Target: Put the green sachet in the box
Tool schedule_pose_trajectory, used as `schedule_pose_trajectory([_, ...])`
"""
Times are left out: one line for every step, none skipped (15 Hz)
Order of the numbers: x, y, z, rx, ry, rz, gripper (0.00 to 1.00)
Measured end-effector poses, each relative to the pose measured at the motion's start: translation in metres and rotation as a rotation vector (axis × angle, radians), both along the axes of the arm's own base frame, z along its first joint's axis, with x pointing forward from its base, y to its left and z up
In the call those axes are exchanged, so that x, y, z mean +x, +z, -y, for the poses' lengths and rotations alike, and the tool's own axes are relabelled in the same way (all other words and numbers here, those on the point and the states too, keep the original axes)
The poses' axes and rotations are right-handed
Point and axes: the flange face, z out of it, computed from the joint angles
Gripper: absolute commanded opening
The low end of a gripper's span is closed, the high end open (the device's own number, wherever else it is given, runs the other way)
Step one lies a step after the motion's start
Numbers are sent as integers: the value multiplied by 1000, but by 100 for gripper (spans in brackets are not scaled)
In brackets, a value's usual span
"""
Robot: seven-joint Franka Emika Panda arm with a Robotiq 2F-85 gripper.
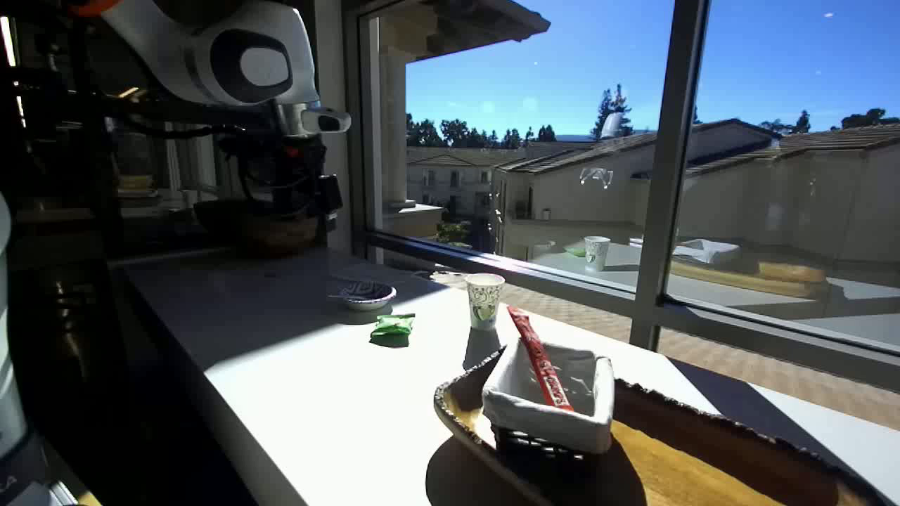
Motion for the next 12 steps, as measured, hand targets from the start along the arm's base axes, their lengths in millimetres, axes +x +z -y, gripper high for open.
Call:
schedule_pose_trajectory([0, 0, 0, 0, 0, 0, 100])
schedule_pose_trajectory([0, 0, 0, 0, 0, 0, 100])
schedule_pose_trajectory([0, 0, 0, 0, 0, 0, 100])
schedule_pose_trajectory([0, 0, 0, 0, 0, 0, 100])
schedule_pose_trajectory([0, 0, 0, 0, 0, 0, 100])
schedule_pose_trajectory([0, 0, 0, 0, 0, 0, 100])
schedule_pose_trajectory([0, 0, 0, 0, 0, 0, 100])
schedule_pose_trajectory([0, 0, 0, 0, 0, 0, 100])
schedule_pose_trajectory([0, 0, 0, 0, 0, 0, 100])
schedule_pose_trajectory([0, 0, 0, 0, 0, 0, 100])
schedule_pose_trajectory([0, 0, 1, 0, 0, 0, 100])
schedule_pose_trajectory([2, -1, 4, 10, -2, 1, 100])
